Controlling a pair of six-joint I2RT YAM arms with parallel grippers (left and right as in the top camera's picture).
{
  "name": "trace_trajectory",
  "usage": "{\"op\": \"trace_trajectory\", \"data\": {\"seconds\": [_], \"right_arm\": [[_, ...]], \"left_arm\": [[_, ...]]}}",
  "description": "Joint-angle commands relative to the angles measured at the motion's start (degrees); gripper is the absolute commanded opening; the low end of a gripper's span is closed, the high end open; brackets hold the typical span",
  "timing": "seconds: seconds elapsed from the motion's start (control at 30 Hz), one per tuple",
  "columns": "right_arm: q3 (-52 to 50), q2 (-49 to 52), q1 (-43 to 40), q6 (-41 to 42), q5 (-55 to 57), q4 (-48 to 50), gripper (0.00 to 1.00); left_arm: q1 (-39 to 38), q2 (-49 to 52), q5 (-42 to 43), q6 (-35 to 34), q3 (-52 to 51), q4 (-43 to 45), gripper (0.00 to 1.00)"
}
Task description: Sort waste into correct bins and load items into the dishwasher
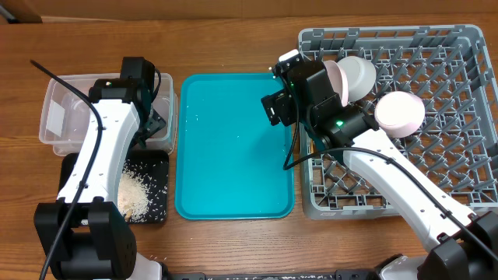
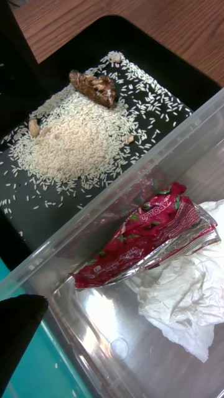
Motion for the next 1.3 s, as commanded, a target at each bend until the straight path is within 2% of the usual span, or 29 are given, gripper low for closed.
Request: {"op": "trace_trajectory", "data": {"seconds": [0.0,0.17,0.33,0.53,0.73,1.03,1.27], "right_arm": [[0.11,-1.81,-0.17,0.04,1.95,0.0,1.0],[0.11,-4.22,-0.15,0.04,1.92,-0.02,1.0],[0.11,-11.52,-0.15,0.04,1.95,0.0,1.0],[0.09,-24.85,-0.33,0.02,2.21,-1.38,1.0],[-0.68,-43.78,-2.36,0.33,1.79,-10.03,1.0],[-6.23,-70.99,-11.08,0.52,-10.19,-14.86,1.0],[-9.46,-77.77,-15.21,2.73,-10.34,-20.17,1.0]], "left_arm": [[-0.13,0.52,-1.16,-0.35,0.76,-0.13,1.0],[-0.13,0.52,-1.16,-0.37,0.76,-0.13,1.0],[-0.13,0.52,-1.16,-0.37,0.76,-0.13,1.0],[-0.13,0.52,-1.16,-0.35,0.76,-0.13,1.0],[-0.13,0.52,-1.16,-0.37,0.76,-0.13,1.0],[-0.13,0.52,-1.16,-0.37,0.76,-0.13,1.0],[-0.13,0.52,-1.16,-0.37,0.74,-0.13,1.0]]}}
